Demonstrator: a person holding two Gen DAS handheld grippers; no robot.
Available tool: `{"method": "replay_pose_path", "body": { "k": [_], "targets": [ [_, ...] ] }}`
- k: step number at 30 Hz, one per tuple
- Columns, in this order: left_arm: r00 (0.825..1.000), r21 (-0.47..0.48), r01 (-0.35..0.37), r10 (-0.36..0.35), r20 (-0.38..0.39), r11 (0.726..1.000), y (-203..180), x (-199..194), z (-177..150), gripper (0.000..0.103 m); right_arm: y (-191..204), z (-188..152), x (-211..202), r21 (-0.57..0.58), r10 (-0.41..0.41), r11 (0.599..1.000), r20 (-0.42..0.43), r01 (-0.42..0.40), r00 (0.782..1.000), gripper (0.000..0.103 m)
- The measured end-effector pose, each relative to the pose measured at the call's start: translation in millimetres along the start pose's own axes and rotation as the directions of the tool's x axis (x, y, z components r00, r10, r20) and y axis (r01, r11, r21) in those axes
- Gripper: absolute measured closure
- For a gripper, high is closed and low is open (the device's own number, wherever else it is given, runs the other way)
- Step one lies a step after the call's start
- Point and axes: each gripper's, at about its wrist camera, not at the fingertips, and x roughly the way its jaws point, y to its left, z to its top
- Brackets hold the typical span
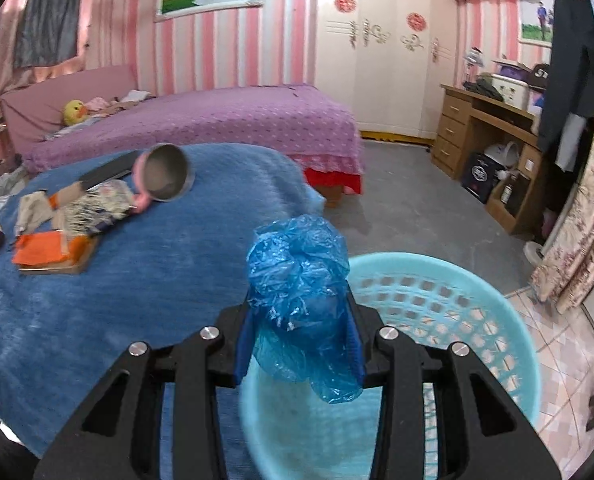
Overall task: Collect trash
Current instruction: 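Drop the lid from the left gripper while the right gripper releases the bag into the basket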
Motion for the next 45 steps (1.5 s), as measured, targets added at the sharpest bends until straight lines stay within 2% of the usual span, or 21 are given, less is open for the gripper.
{"method": "replay_pose_path", "body": {
  "k": [7,13,18,25,30,32,34,35,39,45],
  "targets": [
    [0.990,0.003,0.142,-0.142,-0.004,0.990,-70.2,13.6,2.7,0.042,-43.0,-5.1,0.8,-0.002,-0.091,0.996,-0.012,0.091,0.996,0.065],
    [0.967,0.063,0.254,-0.252,-0.037,0.965,-142.0,23.2,1.0,0.042,-83.7,-16.6,2.9,0.063,-0.123,0.990,-0.026,0.125,0.992,0.065],
    [0.937,0.090,0.348,-0.343,-0.066,0.933,-193.7,24.8,-2.5,0.042,-111.7,-26.4,5.1,0.135,-0.168,0.976,-0.030,0.170,0.985,0.065],
    [0.897,0.155,0.440,-0.426,-0.119,0.884,-263.1,18.0,-16.6,0.042,-129.9,-32.8,4.2,0.165,-0.187,0.968,-0.028,0.189,0.982,0.065],
    [0.883,0.199,0.468,-0.447,-0.143,0.861,-296.0,18.5,-21.7,0.042,-141.5,-36.6,1.9,0.199,-0.188,0.961,-0.029,0.190,0.982,0.065],
    [0.882,0.209,0.470,-0.447,-0.151,0.857,-301.6,19.7,-22.8,0.040,-142.2,-36.9,3.1,0.199,-0.182,0.963,-0.028,0.184,0.983,0.065],
    [0.887,0.216,0.460,-0.435,-0.153,0.861,-302.7,20.3,-22.2,0.023,-141.3,-37.1,3.4,0.194,-0.179,0.964,-0.028,0.181,0.983,0.065],
    [0.891,0.217,0.453,-0.430,-0.147,0.865,-302.2,21.2,-20.2,0.021,-141.2,-36.5,3.7,0.196,-0.175,0.965,-0.027,0.177,0.984,0.065],
    [0.911,0.235,0.411,-0.394,-0.119,0.881,-293.4,20.2,-15.5,0.013,-140.5,-36.4,3.7,0.197,-0.167,0.966,-0.024,0.168,0.986,0.065],
    [0.931,0.226,0.366,-0.356,-0.083,0.903,-269.2,20.0,-8.6,0.009,-137.8,-35.6,3.9,0.193,-0.163,0.967,-0.020,0.164,0.986,0.065]
  ]
}}
